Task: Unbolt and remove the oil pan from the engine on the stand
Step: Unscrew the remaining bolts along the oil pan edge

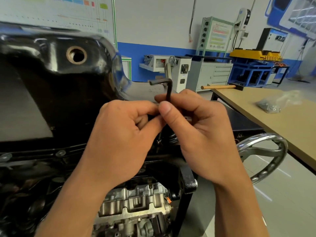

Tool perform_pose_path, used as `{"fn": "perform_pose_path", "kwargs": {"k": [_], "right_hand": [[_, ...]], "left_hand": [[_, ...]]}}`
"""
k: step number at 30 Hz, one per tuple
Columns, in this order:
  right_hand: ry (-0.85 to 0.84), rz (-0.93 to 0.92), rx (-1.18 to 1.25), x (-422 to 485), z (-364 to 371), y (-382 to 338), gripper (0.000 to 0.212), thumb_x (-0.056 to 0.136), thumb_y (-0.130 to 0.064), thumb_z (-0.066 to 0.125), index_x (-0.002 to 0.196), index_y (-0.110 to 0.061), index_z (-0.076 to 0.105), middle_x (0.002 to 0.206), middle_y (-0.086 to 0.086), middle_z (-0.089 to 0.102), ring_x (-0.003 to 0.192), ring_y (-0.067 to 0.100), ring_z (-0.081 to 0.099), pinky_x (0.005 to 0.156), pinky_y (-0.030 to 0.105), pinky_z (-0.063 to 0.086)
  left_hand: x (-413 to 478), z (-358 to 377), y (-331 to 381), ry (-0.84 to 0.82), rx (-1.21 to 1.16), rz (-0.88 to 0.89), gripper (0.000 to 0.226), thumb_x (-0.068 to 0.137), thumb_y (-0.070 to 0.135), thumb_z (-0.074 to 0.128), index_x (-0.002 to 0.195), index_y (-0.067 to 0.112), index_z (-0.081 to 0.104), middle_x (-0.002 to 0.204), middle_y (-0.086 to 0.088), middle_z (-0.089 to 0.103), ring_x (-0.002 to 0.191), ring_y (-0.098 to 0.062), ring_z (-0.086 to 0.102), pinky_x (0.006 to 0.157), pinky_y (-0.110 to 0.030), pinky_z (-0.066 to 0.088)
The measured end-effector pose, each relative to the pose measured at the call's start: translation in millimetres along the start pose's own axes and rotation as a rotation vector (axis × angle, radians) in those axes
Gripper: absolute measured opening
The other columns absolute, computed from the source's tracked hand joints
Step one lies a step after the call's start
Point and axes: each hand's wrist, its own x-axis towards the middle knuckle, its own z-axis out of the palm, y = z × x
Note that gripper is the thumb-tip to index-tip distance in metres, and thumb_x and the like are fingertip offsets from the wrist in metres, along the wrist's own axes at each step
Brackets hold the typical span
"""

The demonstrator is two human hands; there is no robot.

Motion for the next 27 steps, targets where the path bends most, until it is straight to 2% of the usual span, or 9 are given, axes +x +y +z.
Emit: {"fn": "perform_pose_path", "kwargs": {"k": [3, 5, 10, 13, 15, 18, 21, 23, 27], "right_hand": [[0.185, 0.035, 0.051, -0.9, 3.1, -0.7, 0.010, 0.080, -0.015, 0.083, 0.087, -0.010, 0.078, 0.069, 0.010, 0.068, 0.063, 0.028, 0.060, 0.058, 0.023, 0.049], [0.216, 0.032, 0.036, -1.8, 2.9, -0.6, 0.009, 0.077, -0.014, 0.084, 0.083, -0.011, 0.078, 0.068, 0.007, 0.069, 0.061, 0.025, 0.060, 0.056, 0.019, 0.048], [0.042, -0.013, -0.115, -3.1, -4.8, -1.1, 0.010, 0.094, -0.015, 0.066, 0.095, -0.011, 0.075, 0.081, 0.004, 0.067, 0.077, 0.019, 0.063, 0.068, 0.034, 0.052], [0.000, -0.014, -0.109, -4.1, -5.9, -3.3, 0.014, 0.097, -0.017, 0.062, 0.100, -0.014, 0.075, 0.086, 0.004, 0.070, 0.085, 0.021, 0.067, 0.073, 0.043, 0.054], [0.069, -0.008, -0.080, -4.2, -1.9, -5.3, 0.010, 0.091, -0.021, 0.071, 0.096, -0.014, 0.077, 0.078, 0.004, 0.068, 0.074, 0.020, 0.064, 0.064, 0.038, 0.054], [0.209, 0.004, -0.037, -4.0, 1.4, -6.7, 0.007, 0.081, -0.020, 0.082, 0.085, -0.015, 0.079, 0.067, 0.001, 0.070, 0.060, 0.020, 0.061, 0.054, 0.024, 0.048], [0.146, -0.015, -0.075, -4.1, -0.1, -6.6, 0.005, 0.088, -0.017, 0.076, 0.086, -0.013, 0.078, 0.070, -0.001, 0.071, 0.064, 0.018, 0.064, 0.057, 0.022, 0.048], [0.069, -0.022, -0.144, -4.1, -3.2, -5.4, 0.012, 0.095, -0.016, 0.067, 0.089, -0.011, 0.075, 0.074, -0.001, 0.067, 0.070, 0.018, 0.062, 0.061, 0.021, 0.045], [0.005, -0.030, -0.197, -4.0, -5.5, -6.8, 0.019, 0.099, -0.015, 0.056, 0.095, -0.008, 0.073, 0.082, 0.002, 0.068, 0.080, 0.018, 0.064, 0.069, 0.032, 0.050]], "left_hand": [[0.2, 6.8, -2.1, 0.104, -0.011, -0.009, 0.016, 0.083, 0.029, 0.075, 0.068, 0.028, 0.070, 0.040, -0.005, 0.044, 0.034, -0.013, 0.032, 0.044, -0.005, 0.031], [-0.2, 9.5, -3.9, 0.130, -0.007, -0.007, 0.017, 0.083, 0.025, 0.077, 0.068, 0.026, 0.070, 0.040, -0.002, 0.045, 0.035, -0.008, 0.033, 0.045, -0.003, 0.032], [-2.2, 2.2, -2.2, -0.055, 0.071, 0.026, 0.021, 0.096, 0.023, 0.062, 0.077, 0.023, 0.070, 0.051, 0.006, 0.059, 0.048, -0.007, 0.060, 0.051, -0.008, 0.042], [-2.5, -0.4, -0.9, -0.040, 0.043, 0.024, 0.020, 0.096, 0.022, 0.062, 0.079, 0.026, 0.071, 0.051, 0.003, 0.060, 0.048, -0.011, 0.060, 0.049, -0.010, 0.042], [-2.3, 3.6, -1.3, 0.028, 0.043, 0.019, 0.019, 0.091, 0.022, 0.068, 0.073, 0.024, 0.070, 0.048, 0.000, 0.056, 0.042, -0.016, 0.053, 0.044, -0.013, 0.040], [-1.7, 10.5, -3.3, 0.113, 0.050, -0.004, 0.026, 0.087, 0.021, 0.076, 0.066, 0.018, 0.061, 0.045, 0.000, 0.050, 0.036, -0.013, 0.043, 0.043, -0.007, 0.031], [-1.8, 7.9, -2.6, 0.046, 0.065, -0.009, 0.008, 0.089, 0.026, 0.070, 0.081, 0.026, 0.067, 0.047, 0.003, 0.056, 0.040, -0.011, 0.053, 0.048, -0.007, 0.038], [-2.3, 2.8, -1.9, -0.051, 0.063, 0.006, 0.009, 0.095, 0.026, 0.062, 0.093, 0.031, 0.069, 0.052, 0.007, 0.060, 0.048, -0.006, 0.061, 0.052, -0.008, 0.042], [-1.5, -3.1, -1.5, -0.076, 0.043, 0.027, 0.017, 0.097, 0.022, 0.062, 0.086, 0.024, 0.075, 0.056, 0.009, 0.065, 0.048, -0.001, 0.059, 0.052, -0.003, 0.039]]}}
